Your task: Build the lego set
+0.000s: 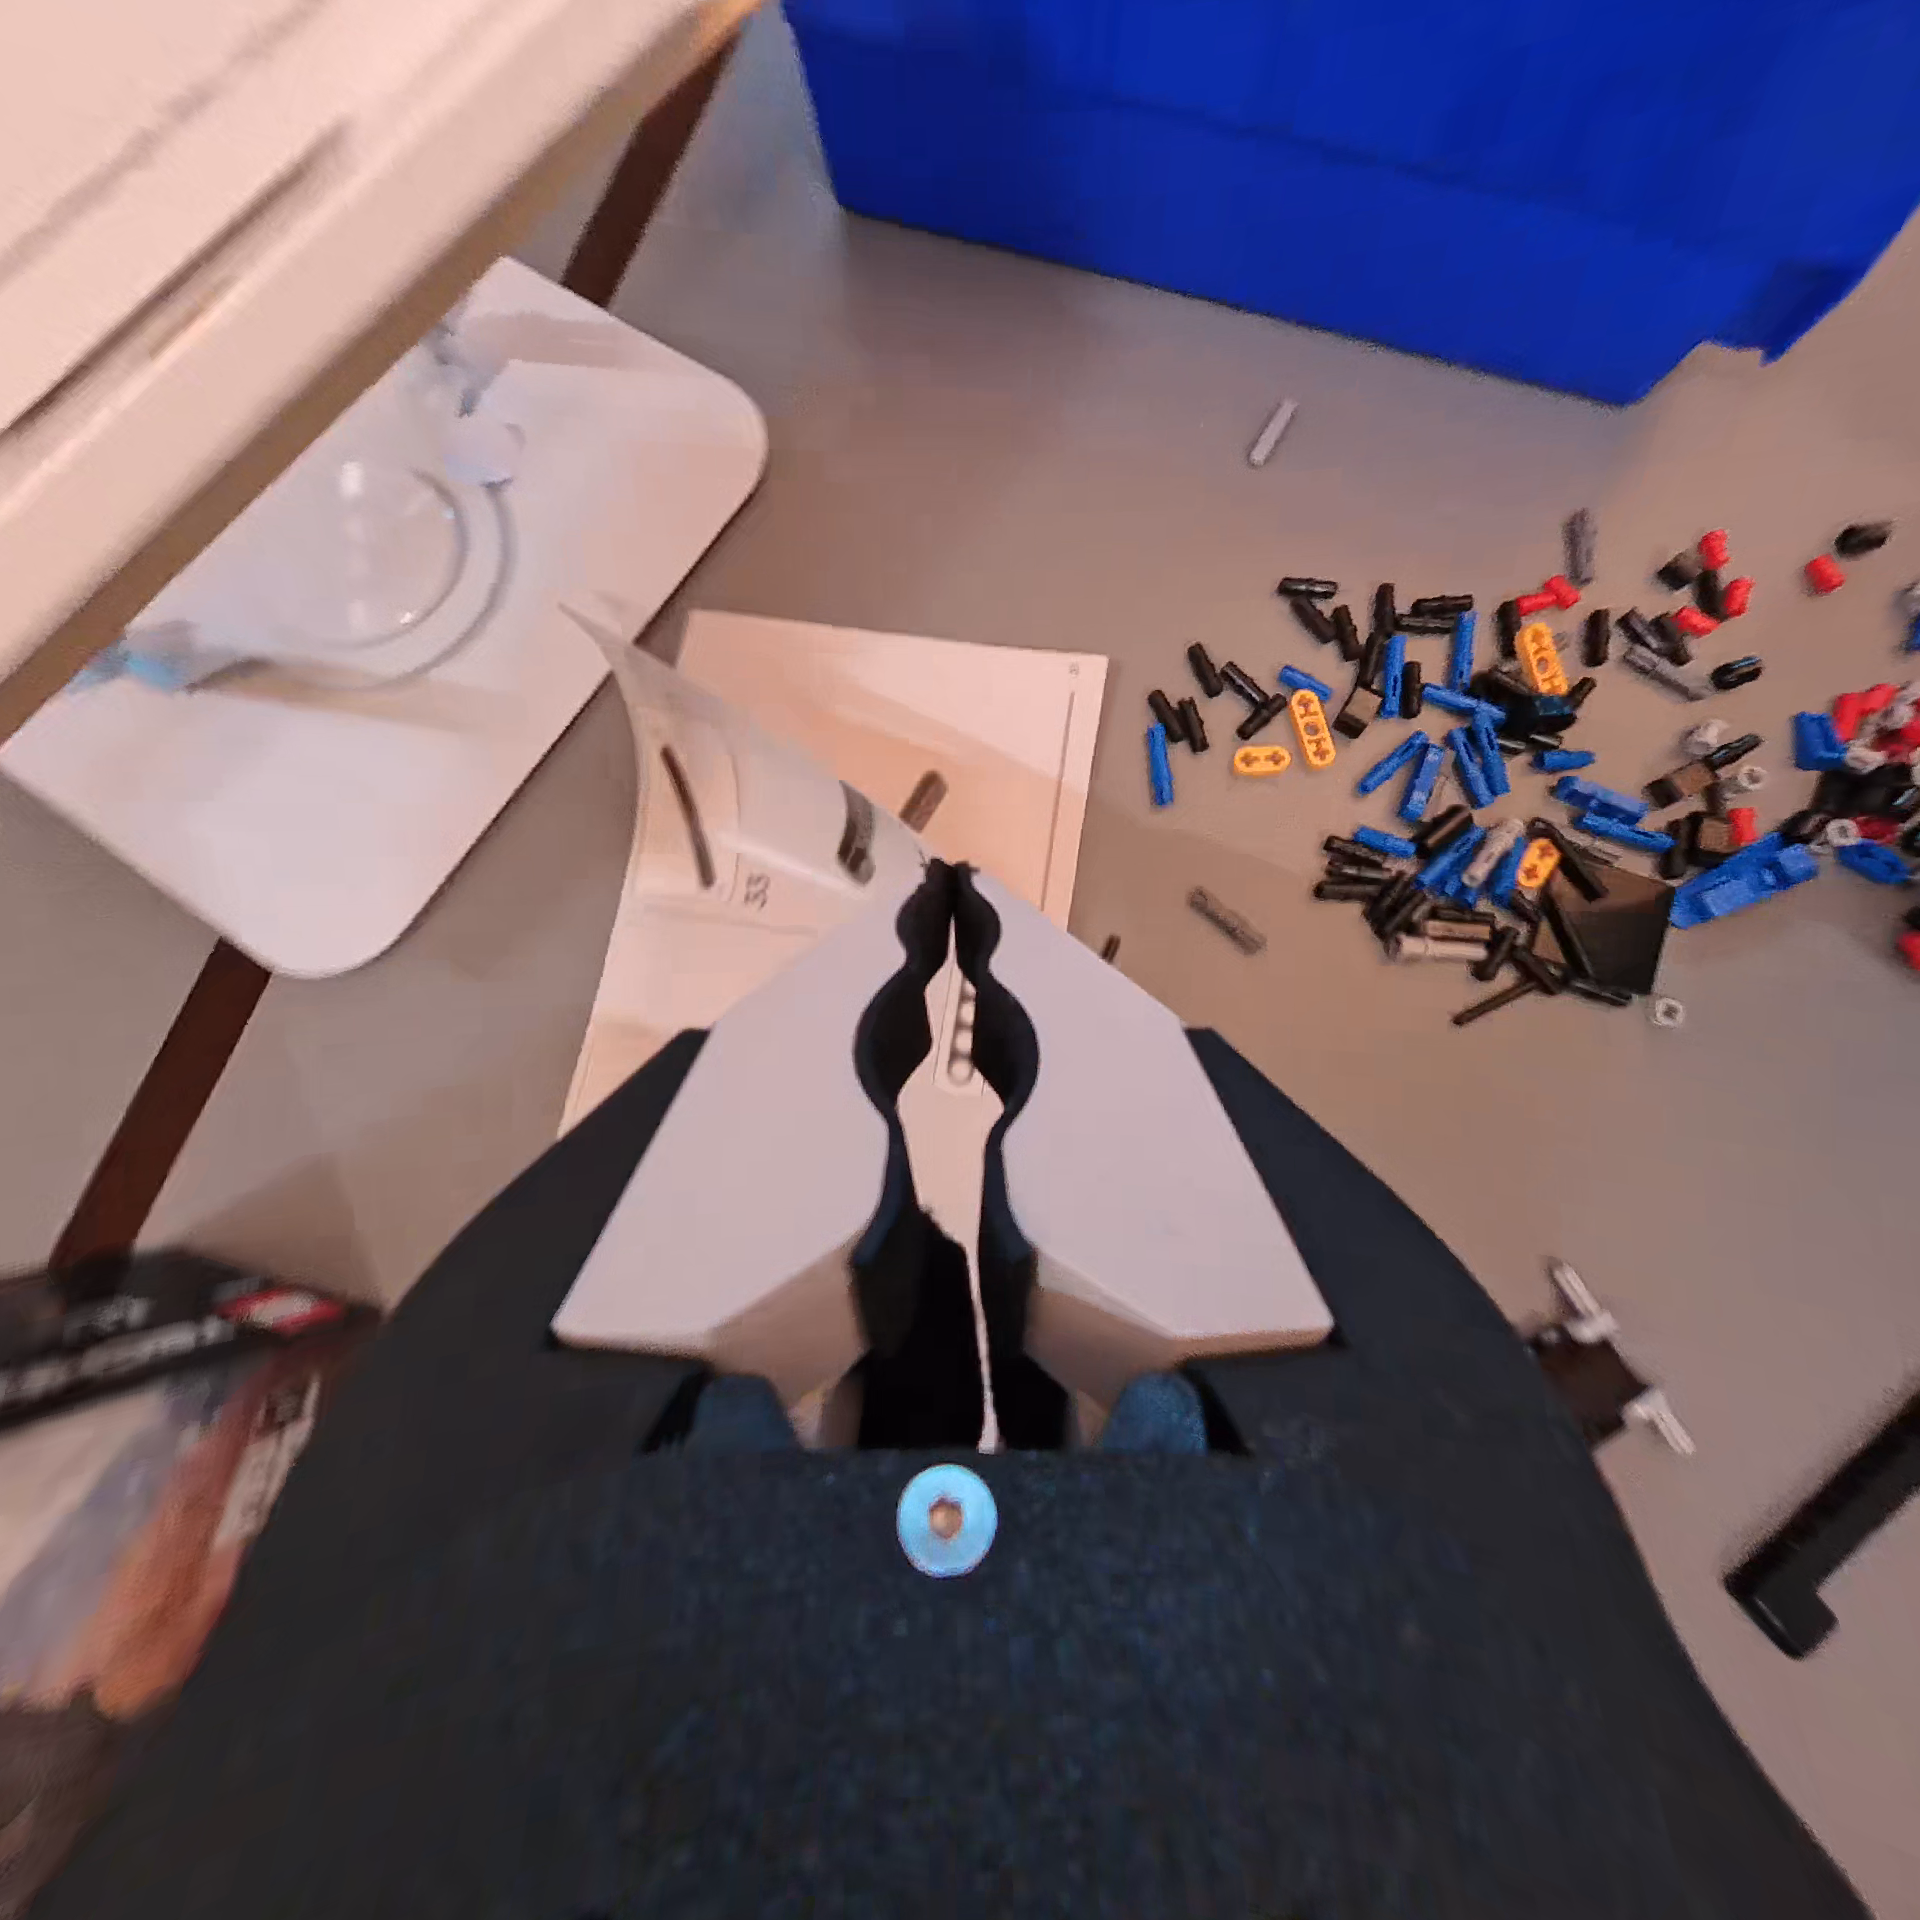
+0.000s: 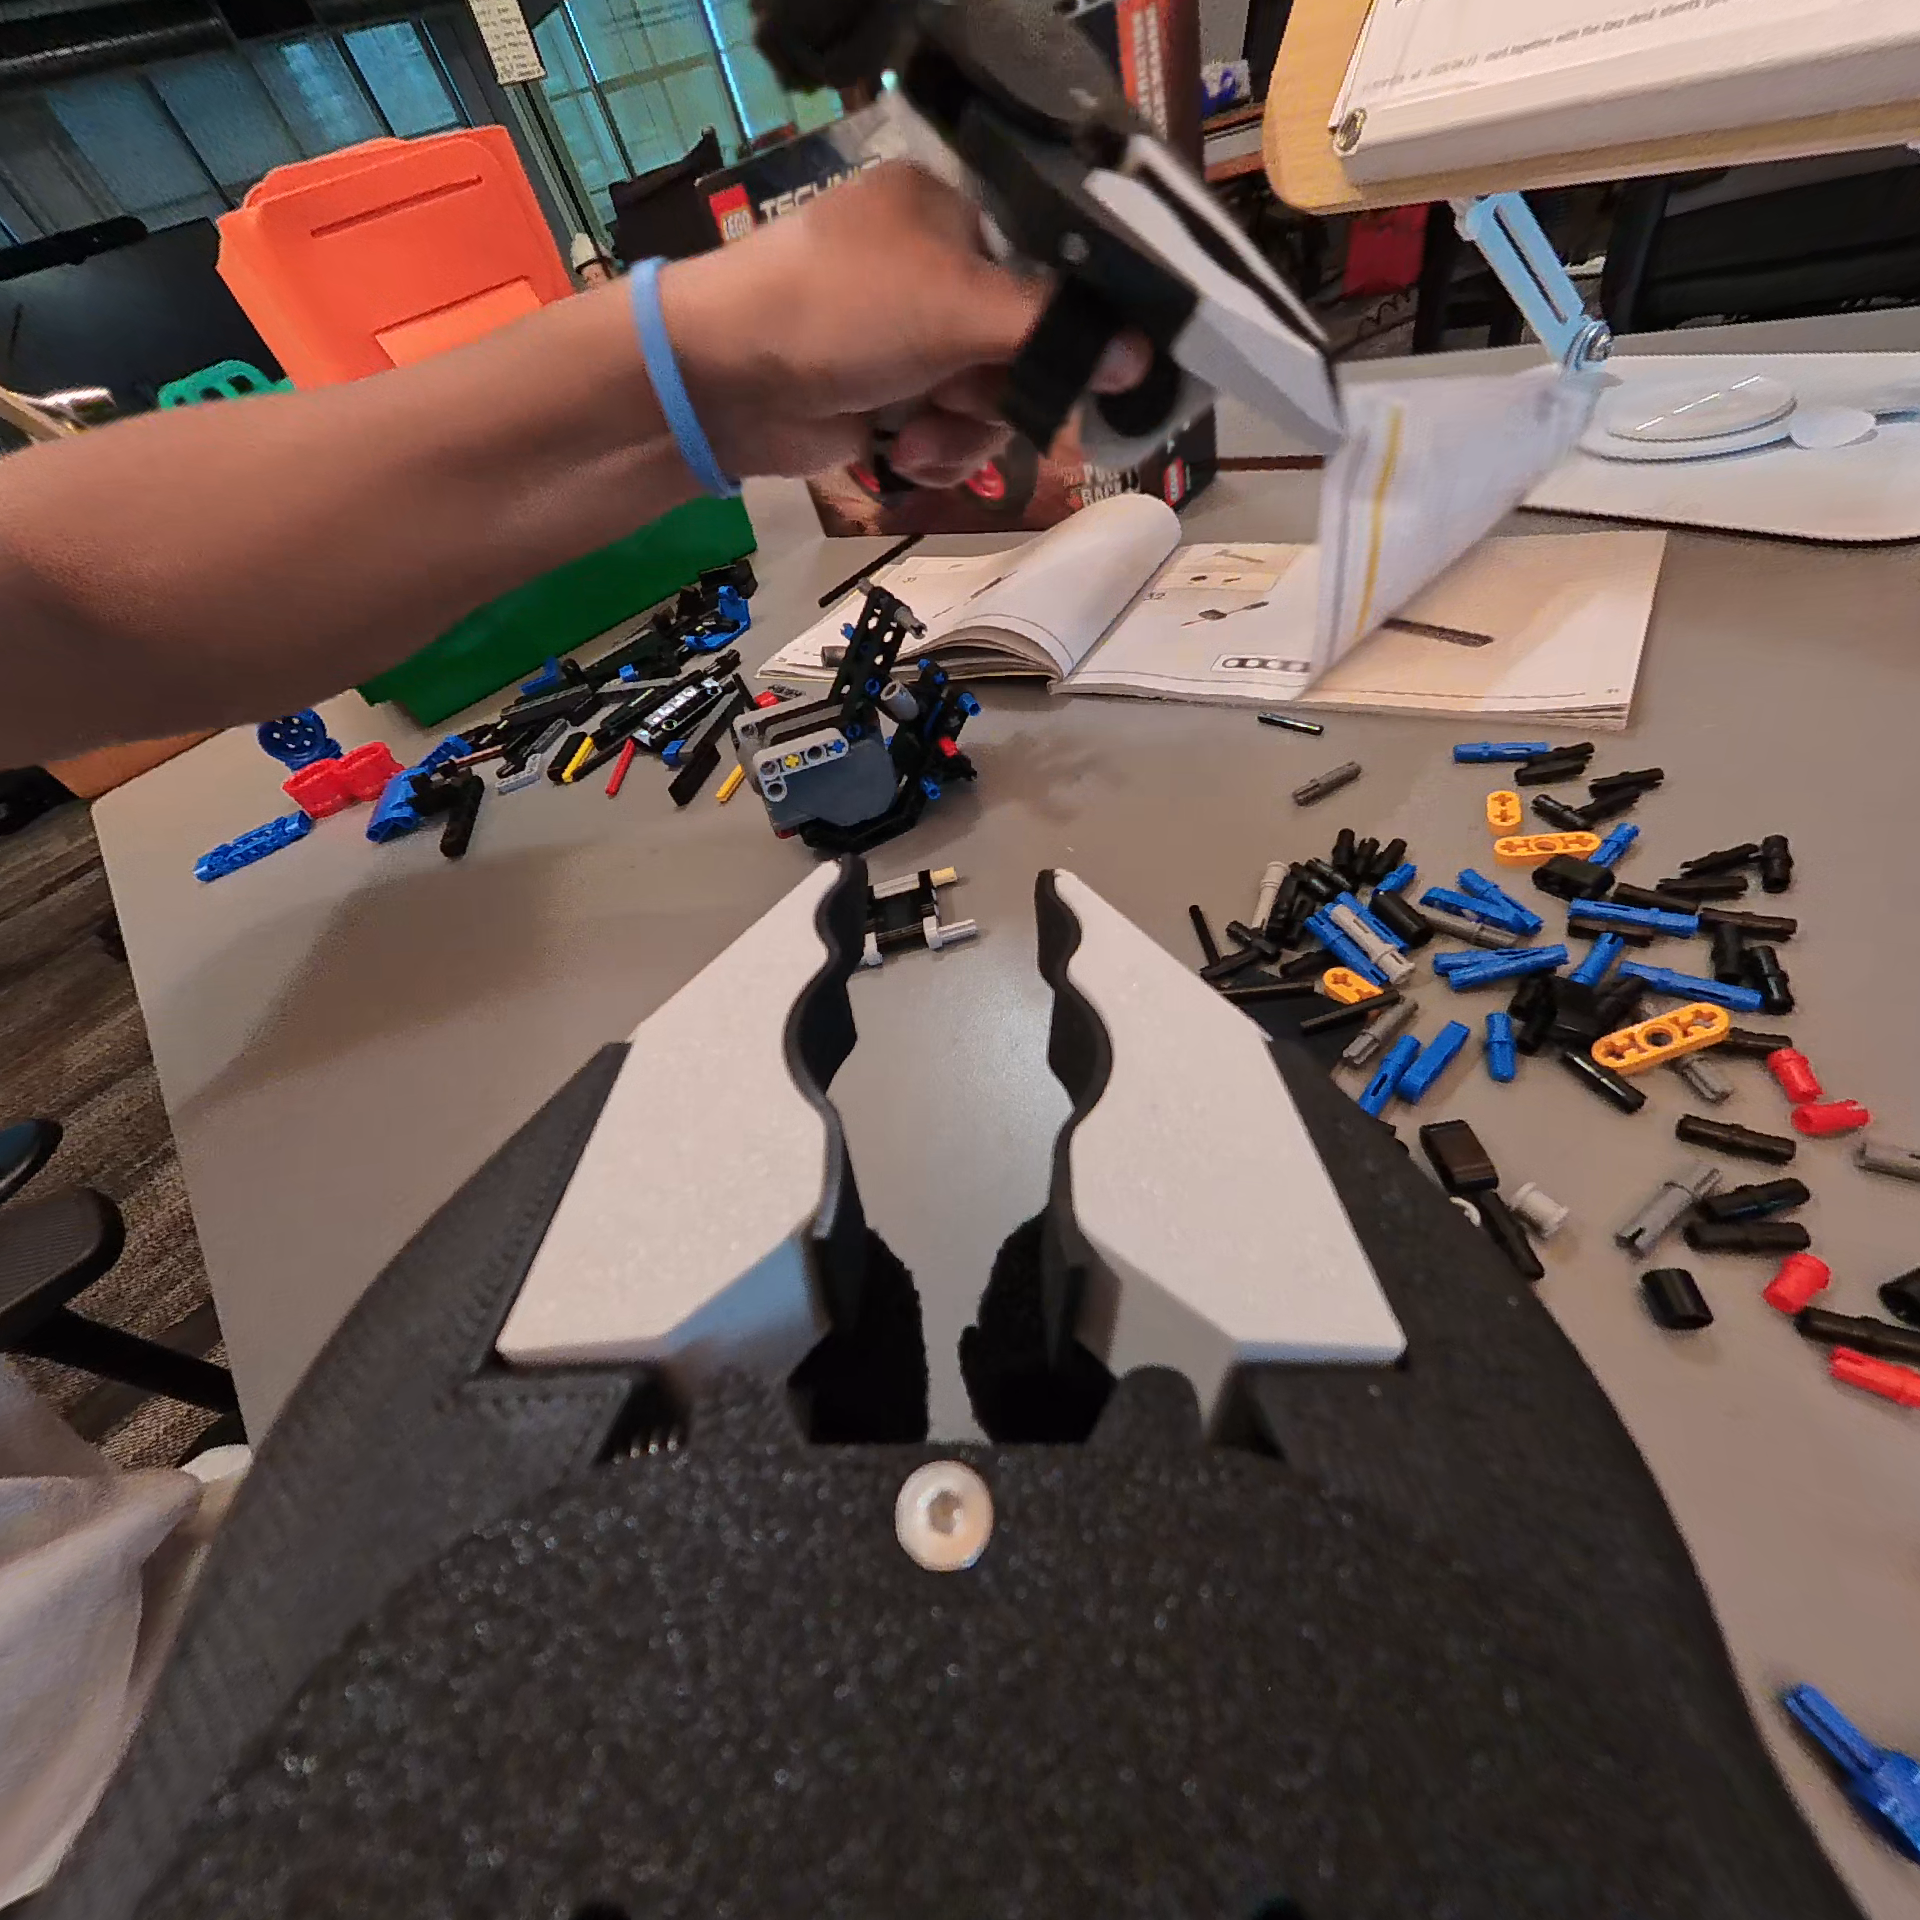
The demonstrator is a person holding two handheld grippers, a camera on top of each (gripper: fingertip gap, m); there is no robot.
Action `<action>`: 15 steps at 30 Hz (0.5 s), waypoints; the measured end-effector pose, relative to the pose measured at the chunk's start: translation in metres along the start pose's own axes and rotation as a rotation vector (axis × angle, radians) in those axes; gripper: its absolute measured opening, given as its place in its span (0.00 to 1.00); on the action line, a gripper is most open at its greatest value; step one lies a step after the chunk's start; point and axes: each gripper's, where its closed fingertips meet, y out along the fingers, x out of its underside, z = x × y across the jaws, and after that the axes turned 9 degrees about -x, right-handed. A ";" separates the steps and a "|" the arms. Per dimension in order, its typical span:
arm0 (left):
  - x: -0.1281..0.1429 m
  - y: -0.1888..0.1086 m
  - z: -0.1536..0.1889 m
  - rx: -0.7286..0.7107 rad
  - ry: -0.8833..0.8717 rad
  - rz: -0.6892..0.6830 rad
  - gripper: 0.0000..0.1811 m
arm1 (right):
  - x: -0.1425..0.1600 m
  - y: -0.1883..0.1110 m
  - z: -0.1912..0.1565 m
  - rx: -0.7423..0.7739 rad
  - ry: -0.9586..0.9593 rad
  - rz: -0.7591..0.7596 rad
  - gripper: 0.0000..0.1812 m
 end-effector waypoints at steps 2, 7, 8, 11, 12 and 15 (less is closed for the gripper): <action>0.011 -0.025 -0.009 -0.013 -0.079 0.045 0.00 | 0.000 0.000 0.000 0.000 0.000 0.000 0.18; 0.057 -0.094 -0.025 -0.069 -0.318 0.196 0.00 | 0.001 0.001 0.000 0.001 0.001 -0.006 0.18; 0.070 -0.107 -0.029 -0.085 -0.362 0.215 0.00 | 0.001 0.001 0.000 0.002 0.001 -0.008 0.18; 0.113 -0.139 -0.041 -0.147 -0.476 0.238 0.00 | 0.002 0.001 0.001 0.003 0.003 -0.013 0.18; 0.126 -0.147 -0.045 -0.163 -0.520 0.252 0.00 | 0.002 0.002 0.001 0.002 0.004 -0.014 0.18; 0.160 -0.160 -0.046 -0.169 -0.604 0.254 0.00 | 0.002 0.003 0.001 0.003 0.008 -0.019 0.18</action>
